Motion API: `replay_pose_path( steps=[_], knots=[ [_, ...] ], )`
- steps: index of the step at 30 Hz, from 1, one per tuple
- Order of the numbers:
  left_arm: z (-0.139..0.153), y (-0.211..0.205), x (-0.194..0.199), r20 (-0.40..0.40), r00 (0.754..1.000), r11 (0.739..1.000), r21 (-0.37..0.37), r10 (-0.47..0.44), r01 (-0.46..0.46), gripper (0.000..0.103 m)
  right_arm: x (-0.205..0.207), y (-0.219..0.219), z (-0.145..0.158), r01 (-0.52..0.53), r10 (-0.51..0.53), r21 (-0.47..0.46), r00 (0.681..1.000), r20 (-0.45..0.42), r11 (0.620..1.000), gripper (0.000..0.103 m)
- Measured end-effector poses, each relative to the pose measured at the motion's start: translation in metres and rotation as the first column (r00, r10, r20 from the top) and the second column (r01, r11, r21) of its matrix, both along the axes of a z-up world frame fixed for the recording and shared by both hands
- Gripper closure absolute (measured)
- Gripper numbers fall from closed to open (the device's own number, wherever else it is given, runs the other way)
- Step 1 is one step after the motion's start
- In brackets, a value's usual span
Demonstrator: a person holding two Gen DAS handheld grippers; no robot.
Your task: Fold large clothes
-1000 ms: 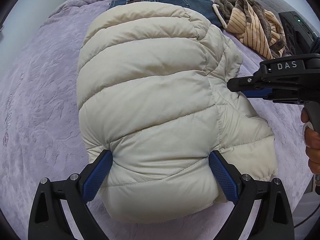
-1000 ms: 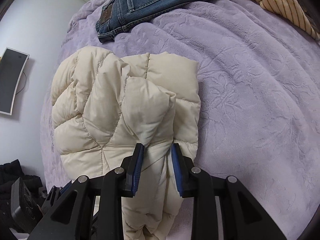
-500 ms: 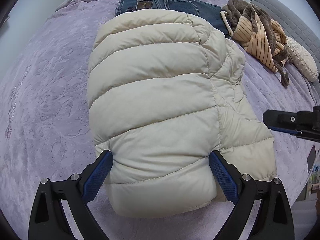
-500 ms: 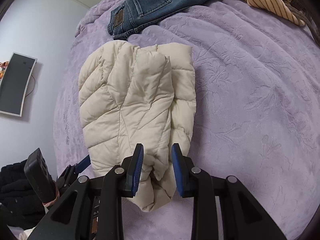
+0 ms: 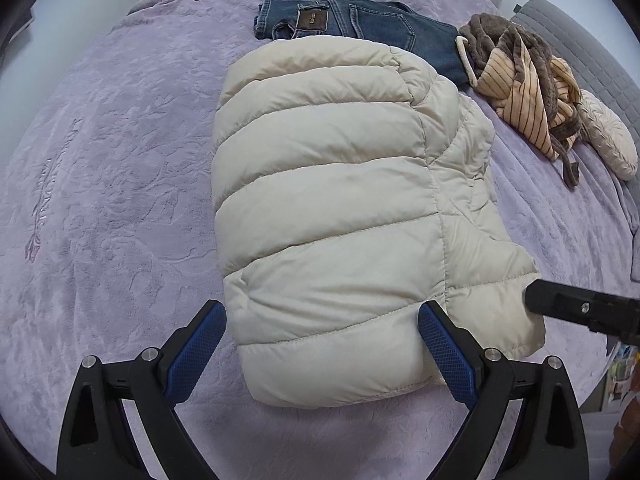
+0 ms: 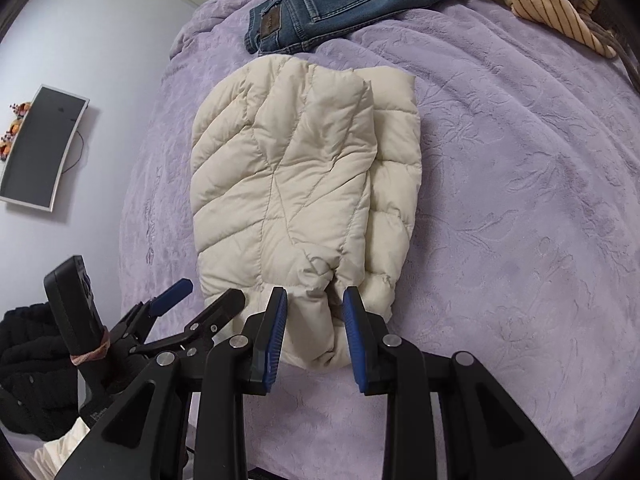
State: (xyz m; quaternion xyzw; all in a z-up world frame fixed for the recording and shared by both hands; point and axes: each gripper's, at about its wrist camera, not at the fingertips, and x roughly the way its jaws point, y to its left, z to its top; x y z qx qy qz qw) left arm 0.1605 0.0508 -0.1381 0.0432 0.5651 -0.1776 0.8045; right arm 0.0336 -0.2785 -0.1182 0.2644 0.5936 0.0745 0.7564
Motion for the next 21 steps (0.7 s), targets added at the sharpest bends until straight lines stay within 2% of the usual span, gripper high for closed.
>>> replay_pose_path(
  steps=[7,13,21],
  knots=[
    [0.004,0.003,-0.001,-0.003,1.0,1.0,0.0,0.006,-0.006,0.006,-0.002,0.01,-0.012,-0.009,0.008,-0.033,0.999,-0.04,0.999,0.071],
    [0.011,0.008,-0.003,-0.006,1.0,1.0,-0.006,0.011,-0.011,0.006,-0.003,0.011,-0.001,-0.016,0.015,-0.05,1.0,-0.025,0.999,0.071],
    [0.029,0.017,-0.011,0.029,0.999,1.0,0.006,0.014,-0.015,0.006,-0.007,0.016,0.014,-0.022,0.022,-0.065,1.0,-0.009,0.998,0.071]
  ],
)
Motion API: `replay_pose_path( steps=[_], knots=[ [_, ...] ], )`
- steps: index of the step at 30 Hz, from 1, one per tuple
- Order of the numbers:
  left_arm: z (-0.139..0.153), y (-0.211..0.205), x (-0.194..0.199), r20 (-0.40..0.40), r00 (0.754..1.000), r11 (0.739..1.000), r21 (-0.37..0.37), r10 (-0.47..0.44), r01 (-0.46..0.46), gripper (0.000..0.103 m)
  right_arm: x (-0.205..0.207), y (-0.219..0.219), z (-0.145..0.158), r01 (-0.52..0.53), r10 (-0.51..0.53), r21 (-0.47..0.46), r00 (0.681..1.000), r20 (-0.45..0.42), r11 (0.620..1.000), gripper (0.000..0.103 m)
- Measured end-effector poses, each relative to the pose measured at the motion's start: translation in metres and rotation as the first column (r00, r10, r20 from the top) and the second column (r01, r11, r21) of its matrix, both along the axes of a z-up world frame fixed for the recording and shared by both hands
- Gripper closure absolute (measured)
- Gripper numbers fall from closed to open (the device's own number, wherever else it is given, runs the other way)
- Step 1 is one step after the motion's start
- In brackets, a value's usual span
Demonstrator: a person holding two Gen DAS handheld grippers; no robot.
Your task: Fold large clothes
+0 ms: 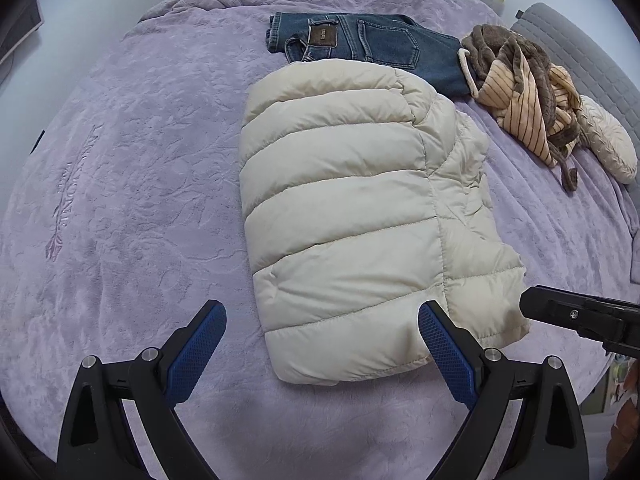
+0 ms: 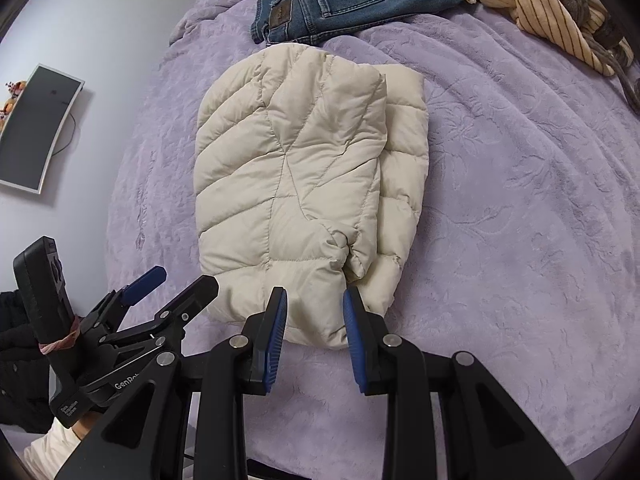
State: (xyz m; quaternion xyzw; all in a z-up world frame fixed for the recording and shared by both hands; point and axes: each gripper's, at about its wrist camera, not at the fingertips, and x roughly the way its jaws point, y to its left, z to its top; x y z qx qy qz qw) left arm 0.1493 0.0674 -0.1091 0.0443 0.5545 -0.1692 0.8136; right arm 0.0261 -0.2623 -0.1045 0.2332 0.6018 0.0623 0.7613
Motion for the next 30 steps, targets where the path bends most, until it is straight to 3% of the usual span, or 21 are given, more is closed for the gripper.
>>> replay_pose_path(
  steps=[6,13,14,15,17,23,27,30],
  knots=[
    [0.009,0.012,-0.007,-0.043,0.999,1.0,-0.015,0.011,-0.011,0.006,-0.008,0.006,0.01,0.002,-0.001,-0.01,1.0,0.011,1.0,0.071],
    [0.029,0.024,-0.02,-0.032,0.999,0.999,0.039,0.02,-0.019,0.006,-0.02,0.014,0.027,0.012,-0.011,-0.042,1.0,0.02,0.999,0.071],
    [0.033,0.027,-0.021,-0.036,0.999,0.999,0.035,0.024,-0.023,0.006,-0.022,0.016,0.031,0.012,-0.011,-0.051,1.0,0.024,0.999,0.069],
    [0.036,0.029,-0.022,-0.037,0.999,0.999,0.028,0.029,-0.028,0.006,-0.024,0.017,0.035,0.011,-0.009,-0.061,1.0,0.028,0.998,0.058],
    [0.043,0.033,-0.024,-0.029,0.999,0.999,0.03,0.04,-0.039,0.006,-0.027,0.021,0.043,0.011,-0.008,-0.084,0.999,0.041,0.996,0.046],
    [0.071,0.038,-0.032,0.028,0.998,0.999,0.006,0.05,-0.05,0.006,-0.034,0.027,0.068,0.006,0.002,-0.118,0.998,0.068,0.993,0.044],
    [0.088,0.04,-0.034,0.052,0.997,0.998,-0.009,0.059,-0.059,0.001,-0.037,0.029,0.085,0.011,0.001,-0.139,0.996,0.087,0.99,0.027],
    [0.094,0.041,-0.035,0.037,0.997,0.998,-0.014,0.063,-0.062,0.001,-0.038,0.03,0.096,0.016,-0.002,-0.143,0.995,0.101,0.99,0.022]
  ],
)
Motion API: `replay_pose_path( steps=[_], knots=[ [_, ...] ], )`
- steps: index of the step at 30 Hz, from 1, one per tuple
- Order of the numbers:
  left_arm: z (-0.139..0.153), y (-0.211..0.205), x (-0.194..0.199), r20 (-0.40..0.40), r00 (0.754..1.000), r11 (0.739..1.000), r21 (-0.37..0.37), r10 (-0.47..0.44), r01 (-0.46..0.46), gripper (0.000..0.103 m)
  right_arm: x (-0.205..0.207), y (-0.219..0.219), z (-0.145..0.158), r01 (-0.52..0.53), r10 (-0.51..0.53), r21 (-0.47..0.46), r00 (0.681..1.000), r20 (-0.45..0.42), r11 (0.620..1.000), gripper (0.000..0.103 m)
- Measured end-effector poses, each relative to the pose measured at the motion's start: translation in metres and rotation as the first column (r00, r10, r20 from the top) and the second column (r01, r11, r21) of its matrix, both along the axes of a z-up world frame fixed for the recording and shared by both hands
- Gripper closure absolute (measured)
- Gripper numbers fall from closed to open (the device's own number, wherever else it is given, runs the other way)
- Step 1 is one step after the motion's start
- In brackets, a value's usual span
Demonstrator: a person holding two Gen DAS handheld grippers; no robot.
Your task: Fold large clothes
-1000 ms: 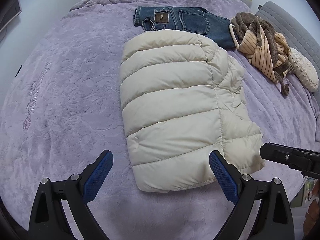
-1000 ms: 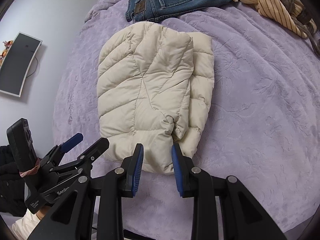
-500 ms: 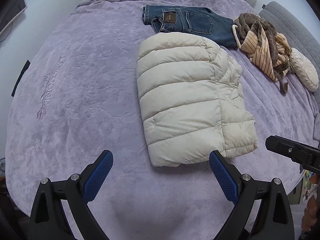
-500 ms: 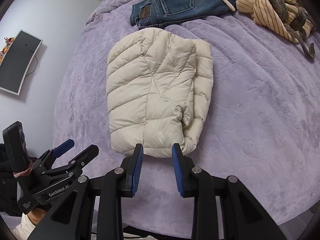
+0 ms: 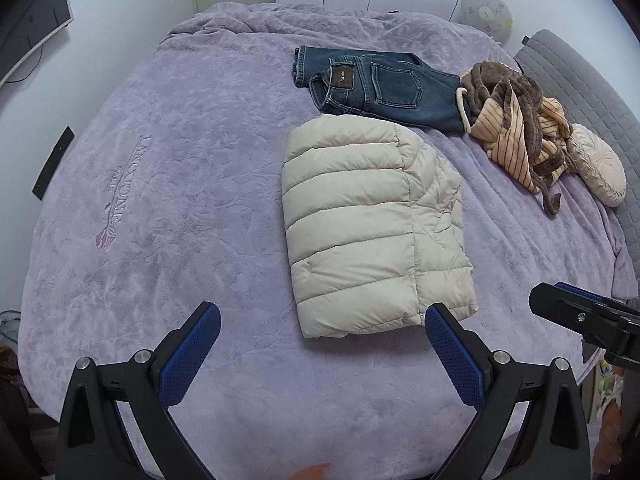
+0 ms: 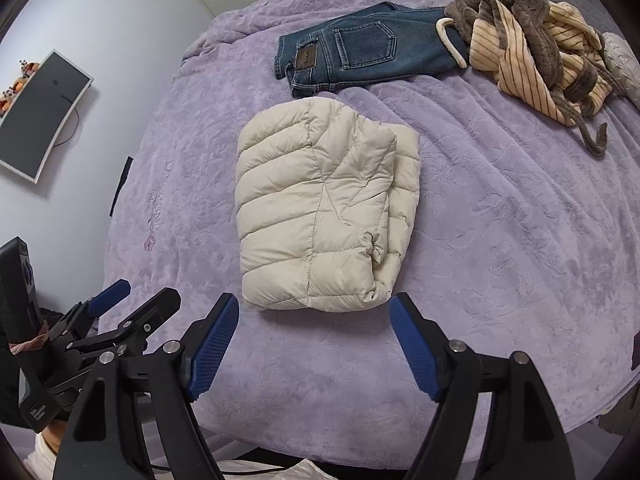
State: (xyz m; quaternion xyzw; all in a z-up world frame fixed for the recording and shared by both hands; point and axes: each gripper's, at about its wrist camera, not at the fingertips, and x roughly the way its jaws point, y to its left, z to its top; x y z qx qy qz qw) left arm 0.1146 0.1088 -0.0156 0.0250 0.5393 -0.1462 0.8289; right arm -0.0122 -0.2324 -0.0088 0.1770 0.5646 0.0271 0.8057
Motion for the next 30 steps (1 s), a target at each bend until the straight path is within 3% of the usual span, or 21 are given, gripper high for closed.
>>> replay_pose_path(
  steps=[5,9,18,30],
  knots=[
    [0.01,0.0,-0.007,0.024,1.0,0.999,0.028,0.019,-0.02,0.001,-0.002,0.002,0.01,0.016,-0.016,-0.014,1.0,0.001,1.0,0.016],
    [0.017,0.004,-0.01,0.044,0.998,0.996,0.072,0.05,-0.054,0.001,-0.006,0.006,0.017,0.024,-0.023,-0.047,1.0,0.014,0.999,0.0],
    [0.028,0.01,-0.015,0.027,0.997,0.994,0.09,0.068,-0.07,0.001,-0.011,0.017,0.036,0.042,-0.033,-0.149,0.998,0.06,0.988,0.0],
    [0.041,0.006,-0.027,0.026,0.996,0.99,0.112,0.088,-0.09,0.001,-0.02,0.018,0.044,0.067,-0.057,-0.181,0.997,0.06,0.981,0.0]
  ],
)
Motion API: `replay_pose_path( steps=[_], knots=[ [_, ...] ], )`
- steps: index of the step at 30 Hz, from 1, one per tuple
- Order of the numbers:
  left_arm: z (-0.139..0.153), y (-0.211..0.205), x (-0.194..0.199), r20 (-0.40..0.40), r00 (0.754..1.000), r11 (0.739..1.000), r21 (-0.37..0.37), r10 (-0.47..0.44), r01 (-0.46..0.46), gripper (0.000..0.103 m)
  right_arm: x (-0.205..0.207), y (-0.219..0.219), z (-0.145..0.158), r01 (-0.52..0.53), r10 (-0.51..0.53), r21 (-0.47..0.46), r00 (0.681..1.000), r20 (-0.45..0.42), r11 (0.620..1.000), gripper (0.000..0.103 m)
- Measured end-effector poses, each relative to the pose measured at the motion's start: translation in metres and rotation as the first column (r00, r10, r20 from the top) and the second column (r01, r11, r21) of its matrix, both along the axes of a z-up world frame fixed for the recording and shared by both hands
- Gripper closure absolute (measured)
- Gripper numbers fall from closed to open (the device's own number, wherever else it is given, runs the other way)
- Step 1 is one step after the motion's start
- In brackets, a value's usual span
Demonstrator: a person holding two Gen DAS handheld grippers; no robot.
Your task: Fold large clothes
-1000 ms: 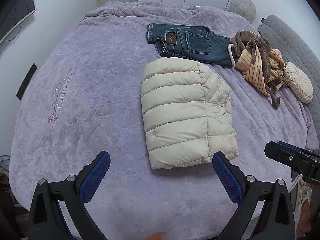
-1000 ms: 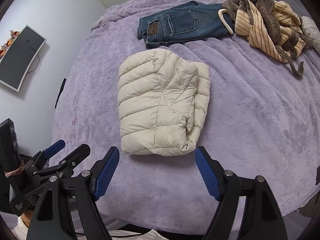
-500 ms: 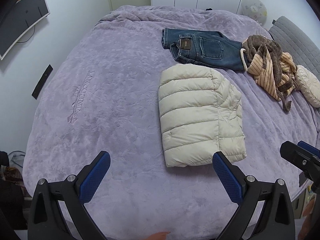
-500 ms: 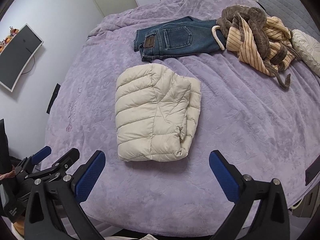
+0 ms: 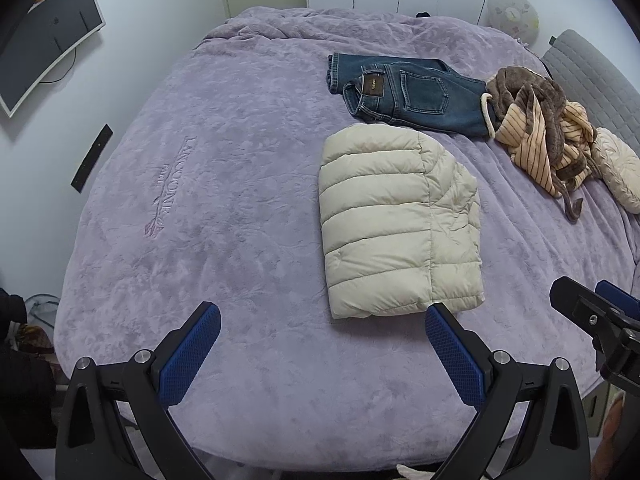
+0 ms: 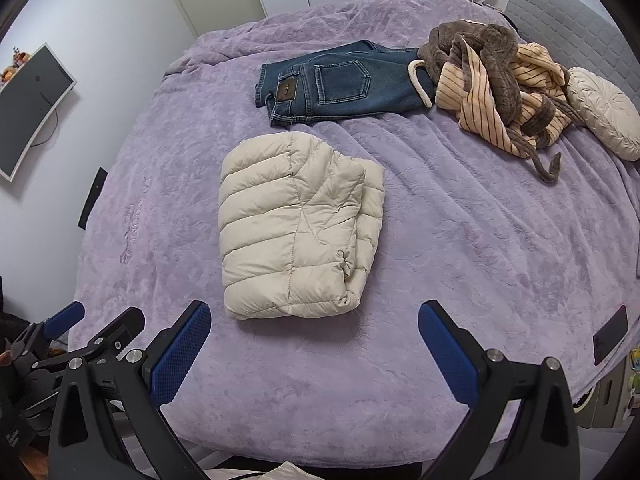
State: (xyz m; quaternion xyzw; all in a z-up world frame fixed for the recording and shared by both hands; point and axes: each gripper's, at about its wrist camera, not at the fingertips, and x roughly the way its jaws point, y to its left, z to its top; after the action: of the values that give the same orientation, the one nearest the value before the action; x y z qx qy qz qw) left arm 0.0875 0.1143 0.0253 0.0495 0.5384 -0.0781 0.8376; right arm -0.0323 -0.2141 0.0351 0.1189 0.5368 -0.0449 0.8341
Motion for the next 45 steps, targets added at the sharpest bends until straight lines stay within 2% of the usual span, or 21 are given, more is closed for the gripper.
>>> replay_pose_path(
  steps=[15,45],
  knots=[
    [0.002,0.0025,0.0009,0.007,1.0,0.999,0.031,0.011,-0.011,0.001,-0.0016,0.0032,0.0023,0.003,-0.003,-0.02,1.0,-0.001,1.0,0.0],
    [0.0015,0.0043,0.0064,0.004,1.0,0.999,0.037,0.007,-0.007,0.001,0.002,0.0064,0.0035,0.001,-0.001,-0.031,1.0,-0.006,1.0,0.0]
  ],
)
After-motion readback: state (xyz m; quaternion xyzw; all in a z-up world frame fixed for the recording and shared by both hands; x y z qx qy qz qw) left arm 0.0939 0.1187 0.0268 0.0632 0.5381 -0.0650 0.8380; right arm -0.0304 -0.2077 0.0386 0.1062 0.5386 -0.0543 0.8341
